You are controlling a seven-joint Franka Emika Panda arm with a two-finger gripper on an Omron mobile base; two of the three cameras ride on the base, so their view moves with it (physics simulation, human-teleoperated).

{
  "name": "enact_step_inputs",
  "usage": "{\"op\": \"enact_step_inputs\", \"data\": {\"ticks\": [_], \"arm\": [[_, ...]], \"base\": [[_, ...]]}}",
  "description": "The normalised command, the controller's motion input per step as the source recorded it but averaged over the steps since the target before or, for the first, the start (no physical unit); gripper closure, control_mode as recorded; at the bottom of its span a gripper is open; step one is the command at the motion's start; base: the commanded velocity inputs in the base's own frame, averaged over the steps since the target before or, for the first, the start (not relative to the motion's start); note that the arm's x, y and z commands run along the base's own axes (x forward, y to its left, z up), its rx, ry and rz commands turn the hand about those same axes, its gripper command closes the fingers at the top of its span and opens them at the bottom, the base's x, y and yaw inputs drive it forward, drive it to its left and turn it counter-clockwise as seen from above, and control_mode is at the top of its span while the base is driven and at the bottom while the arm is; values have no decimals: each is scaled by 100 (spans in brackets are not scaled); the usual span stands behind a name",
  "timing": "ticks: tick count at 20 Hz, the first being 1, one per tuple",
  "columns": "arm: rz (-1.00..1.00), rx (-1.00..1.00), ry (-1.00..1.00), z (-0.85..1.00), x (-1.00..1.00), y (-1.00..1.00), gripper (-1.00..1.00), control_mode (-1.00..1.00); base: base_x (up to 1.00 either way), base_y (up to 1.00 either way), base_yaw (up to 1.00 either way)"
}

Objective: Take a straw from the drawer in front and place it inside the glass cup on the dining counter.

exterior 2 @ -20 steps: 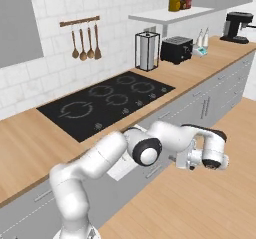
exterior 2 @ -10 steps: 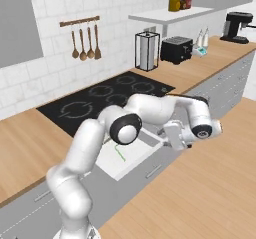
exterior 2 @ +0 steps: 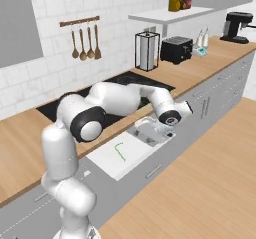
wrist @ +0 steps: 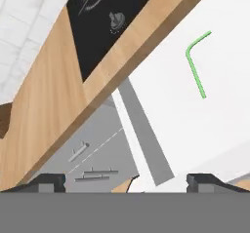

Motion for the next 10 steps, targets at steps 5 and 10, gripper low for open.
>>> {"op": "enact_step_inputs", "data": {"ticks": [5,10], "arm": [[3,-23,-1,3,-5,74,-100,-100],[0,-22,0,-16,5,53,-100,-100]], "base": [[0,0,0],[0,0,0]]}}
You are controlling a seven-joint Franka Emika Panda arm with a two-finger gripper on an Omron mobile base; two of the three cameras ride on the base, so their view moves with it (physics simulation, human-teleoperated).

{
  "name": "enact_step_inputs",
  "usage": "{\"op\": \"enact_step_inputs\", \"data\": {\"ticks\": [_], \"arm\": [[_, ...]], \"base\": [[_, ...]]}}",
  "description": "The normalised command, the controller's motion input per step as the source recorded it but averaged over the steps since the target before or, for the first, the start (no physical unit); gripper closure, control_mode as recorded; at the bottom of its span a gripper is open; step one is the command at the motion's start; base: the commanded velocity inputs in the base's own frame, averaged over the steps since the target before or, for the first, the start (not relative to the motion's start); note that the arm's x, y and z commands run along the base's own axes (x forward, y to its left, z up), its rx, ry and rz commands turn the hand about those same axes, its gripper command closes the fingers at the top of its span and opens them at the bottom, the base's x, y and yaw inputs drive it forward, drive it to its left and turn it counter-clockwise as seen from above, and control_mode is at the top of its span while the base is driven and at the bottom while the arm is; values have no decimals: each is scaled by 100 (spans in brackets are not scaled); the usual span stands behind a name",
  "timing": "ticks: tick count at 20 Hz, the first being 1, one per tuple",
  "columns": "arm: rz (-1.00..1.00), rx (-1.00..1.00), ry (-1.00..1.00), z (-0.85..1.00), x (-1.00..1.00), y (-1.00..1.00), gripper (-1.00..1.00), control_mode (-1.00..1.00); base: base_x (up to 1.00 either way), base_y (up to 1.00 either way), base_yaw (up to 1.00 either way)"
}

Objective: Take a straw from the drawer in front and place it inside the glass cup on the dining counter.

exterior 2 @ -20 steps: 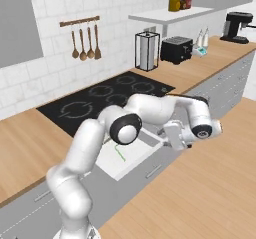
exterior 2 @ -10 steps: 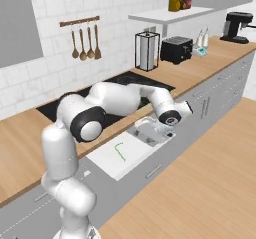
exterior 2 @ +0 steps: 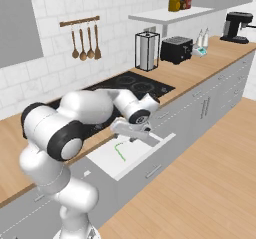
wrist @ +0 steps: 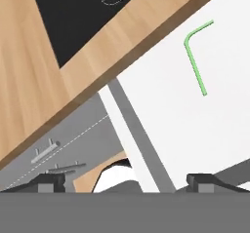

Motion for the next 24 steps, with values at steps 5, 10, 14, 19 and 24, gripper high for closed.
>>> {"op": "enact_step_inputs", "data": {"ticks": [5,10,14,19,24], "arm": [[5,-10,-1,-37,17,7,-100,-100],[11,0,0,-34,23,-14,-100,-100],[14,0,0,-28,23,-16,-100,-100],[7,0,3,-38,9,-5,-100,-100],[0,0,3,-40,-5,-27,-100,-100]], "base": [[0,0,0],[0,0,0],[0,0,0],[0,0,0],[0,0,0]]}}
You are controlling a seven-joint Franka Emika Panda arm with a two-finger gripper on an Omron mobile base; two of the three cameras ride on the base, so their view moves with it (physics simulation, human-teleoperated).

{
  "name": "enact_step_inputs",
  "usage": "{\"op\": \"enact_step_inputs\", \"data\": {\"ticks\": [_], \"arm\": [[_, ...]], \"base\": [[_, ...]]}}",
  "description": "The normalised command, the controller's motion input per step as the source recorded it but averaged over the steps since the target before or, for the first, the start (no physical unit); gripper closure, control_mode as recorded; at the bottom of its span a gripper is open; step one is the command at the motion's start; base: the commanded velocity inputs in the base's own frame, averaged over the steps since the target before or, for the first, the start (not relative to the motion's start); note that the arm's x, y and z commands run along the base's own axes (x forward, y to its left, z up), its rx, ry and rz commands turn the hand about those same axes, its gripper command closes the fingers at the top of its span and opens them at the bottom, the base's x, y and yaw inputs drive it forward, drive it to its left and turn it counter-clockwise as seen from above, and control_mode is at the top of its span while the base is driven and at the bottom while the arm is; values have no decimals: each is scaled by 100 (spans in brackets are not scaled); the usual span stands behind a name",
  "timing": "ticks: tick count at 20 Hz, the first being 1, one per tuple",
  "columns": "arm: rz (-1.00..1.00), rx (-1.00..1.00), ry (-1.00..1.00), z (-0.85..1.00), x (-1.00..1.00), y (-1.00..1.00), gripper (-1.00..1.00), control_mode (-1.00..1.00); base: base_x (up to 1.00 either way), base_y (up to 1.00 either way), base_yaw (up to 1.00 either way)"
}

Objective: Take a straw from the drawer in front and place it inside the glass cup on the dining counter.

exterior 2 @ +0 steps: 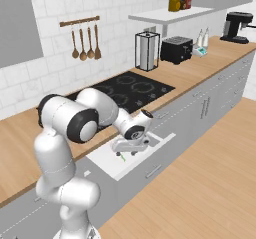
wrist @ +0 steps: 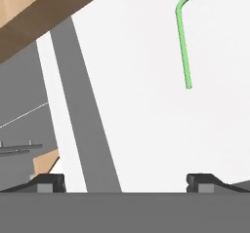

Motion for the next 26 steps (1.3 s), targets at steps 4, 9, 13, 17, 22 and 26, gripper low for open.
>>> {"op": "enact_step_inputs", "data": {"ticks": [4,9,13,17,22,26], "arm": [[0,0,1,-34,-23,-38,-100,-100],[0,0,1,-28,-36,-40,-100,-100],[0,0,6,-20,-49,-43,-100,-100],[0,0,4,-20,-72,-60,-100,-100],[-1,0,1,-24,-81,-68,-100,-100],[-5,0,1,-18,-83,-66,-100,-100]], "base": [[0,0,0],[0,0,0],[0,0,0],[0,0,0],[0,0,0],[0,0,0]]}}
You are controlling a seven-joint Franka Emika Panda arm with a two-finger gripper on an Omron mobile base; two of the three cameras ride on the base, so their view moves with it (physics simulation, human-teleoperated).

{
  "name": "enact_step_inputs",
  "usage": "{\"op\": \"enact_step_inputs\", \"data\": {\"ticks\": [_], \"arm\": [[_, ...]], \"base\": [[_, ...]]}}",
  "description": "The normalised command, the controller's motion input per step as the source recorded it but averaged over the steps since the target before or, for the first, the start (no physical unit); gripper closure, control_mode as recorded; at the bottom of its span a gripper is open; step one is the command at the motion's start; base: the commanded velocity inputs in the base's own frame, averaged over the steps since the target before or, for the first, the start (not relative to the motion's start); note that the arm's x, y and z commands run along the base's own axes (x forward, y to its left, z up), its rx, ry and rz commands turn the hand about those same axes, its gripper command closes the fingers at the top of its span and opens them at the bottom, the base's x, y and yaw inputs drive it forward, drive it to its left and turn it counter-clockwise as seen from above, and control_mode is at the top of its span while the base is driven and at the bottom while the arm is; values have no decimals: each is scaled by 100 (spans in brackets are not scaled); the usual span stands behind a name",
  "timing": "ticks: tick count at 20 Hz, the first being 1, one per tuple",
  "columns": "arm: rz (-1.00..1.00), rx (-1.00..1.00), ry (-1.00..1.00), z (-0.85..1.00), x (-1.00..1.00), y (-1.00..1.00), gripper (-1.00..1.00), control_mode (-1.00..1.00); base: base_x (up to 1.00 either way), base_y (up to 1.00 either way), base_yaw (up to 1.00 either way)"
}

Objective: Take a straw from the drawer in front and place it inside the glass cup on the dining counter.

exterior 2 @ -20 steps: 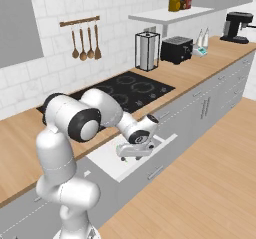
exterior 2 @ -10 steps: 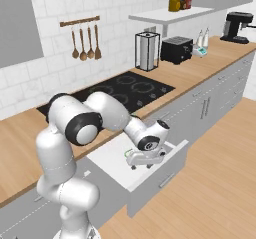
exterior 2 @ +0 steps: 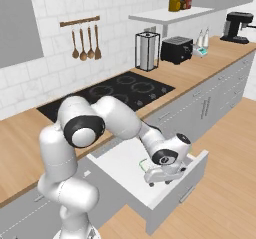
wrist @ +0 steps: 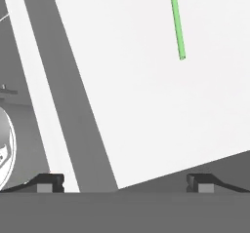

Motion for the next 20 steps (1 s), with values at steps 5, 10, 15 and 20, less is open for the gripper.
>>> {"op": "enact_step_inputs", "data": {"ticks": [5,10,15,20], "arm": [[-6,0,0,-1,-55,-40,-100,-100],[-3,0,0,27,7,13,-100,-100],[-3,-3,0,21,58,59,-100,-100],[-3,-11,-4,-1,43,65,-100,-100]], "base": [[0,0,0],[0,0,0],[0,0,0],[0,0,0]]}}
